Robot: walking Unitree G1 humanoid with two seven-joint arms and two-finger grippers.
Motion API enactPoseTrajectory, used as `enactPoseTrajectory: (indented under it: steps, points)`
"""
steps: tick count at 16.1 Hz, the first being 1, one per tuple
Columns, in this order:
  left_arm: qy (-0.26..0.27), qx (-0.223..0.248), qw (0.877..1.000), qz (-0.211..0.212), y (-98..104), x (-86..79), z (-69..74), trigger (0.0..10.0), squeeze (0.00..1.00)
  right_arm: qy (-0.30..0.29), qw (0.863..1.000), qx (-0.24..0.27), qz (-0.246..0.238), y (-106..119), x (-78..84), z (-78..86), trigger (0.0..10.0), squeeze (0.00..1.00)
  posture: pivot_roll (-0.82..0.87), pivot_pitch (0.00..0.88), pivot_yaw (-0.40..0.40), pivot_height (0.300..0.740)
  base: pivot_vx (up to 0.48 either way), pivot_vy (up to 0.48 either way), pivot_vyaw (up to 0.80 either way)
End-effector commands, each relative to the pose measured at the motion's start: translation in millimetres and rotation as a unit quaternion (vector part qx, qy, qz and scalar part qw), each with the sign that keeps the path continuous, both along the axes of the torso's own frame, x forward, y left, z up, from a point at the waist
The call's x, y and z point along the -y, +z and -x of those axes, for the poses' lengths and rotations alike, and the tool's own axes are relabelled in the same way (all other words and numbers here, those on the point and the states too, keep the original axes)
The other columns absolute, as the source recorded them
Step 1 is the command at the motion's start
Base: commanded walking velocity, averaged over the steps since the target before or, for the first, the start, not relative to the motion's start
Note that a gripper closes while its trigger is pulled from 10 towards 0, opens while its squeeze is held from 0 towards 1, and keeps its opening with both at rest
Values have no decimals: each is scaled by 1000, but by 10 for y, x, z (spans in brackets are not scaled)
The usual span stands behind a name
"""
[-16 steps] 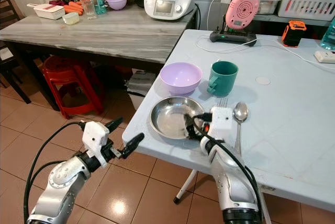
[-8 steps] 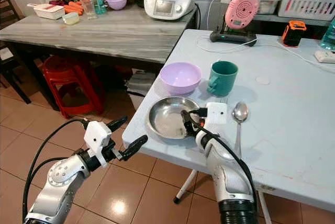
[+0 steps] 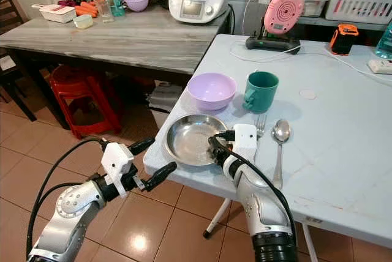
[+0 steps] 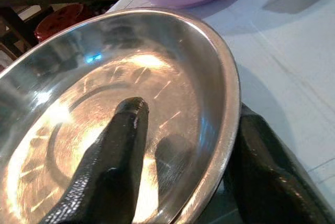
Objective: Setting the table
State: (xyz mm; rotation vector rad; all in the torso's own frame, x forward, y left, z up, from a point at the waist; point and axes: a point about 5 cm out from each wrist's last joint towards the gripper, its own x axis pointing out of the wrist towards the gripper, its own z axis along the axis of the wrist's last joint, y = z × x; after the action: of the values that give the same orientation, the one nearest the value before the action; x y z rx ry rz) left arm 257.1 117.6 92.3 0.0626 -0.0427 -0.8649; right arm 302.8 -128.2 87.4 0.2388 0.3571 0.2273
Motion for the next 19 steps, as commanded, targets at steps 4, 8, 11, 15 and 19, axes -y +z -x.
enactPoseTrajectory:
  steps: [4, 8, 11, 15, 19]
  points:
    - [-4, 7, 1000, -6, 18, -28, -5, 10000, 0, 1, 999, -25, -21, -50, -50, -16, 0, 0, -55, 0, 67, 740, 0, 0, 0]
    - [-10, 4, 1000, -8, -11, -34, -19, 10000, 0, -30, 998, -38, -32, -67, -2, -26, 0, 0, -60, 0, 65, 740, 0, 0, 0]
    - [-13, 5, 1000, -8, -16, -33, -27, 10000, 0, -57, 996, -47, -46, -84, 29, -29, 0, 0, -62, 0, 67, 740, 0, 0, 0]
    - [-11, 9, 1000, -7, -17, -28, -43, 10000, 0, -103, 991, -54, -62, -67, 62, -58, 0, 0, -63, 0, 68, 740, 0, 0, 0]
    - [36, 30, 999, -10, 6, -73, -92, 10000, 0, -131, 989, -17, -72, 48, 97, -87, 0, 0, -60, 0, 65, 740, 0, 0, 0]
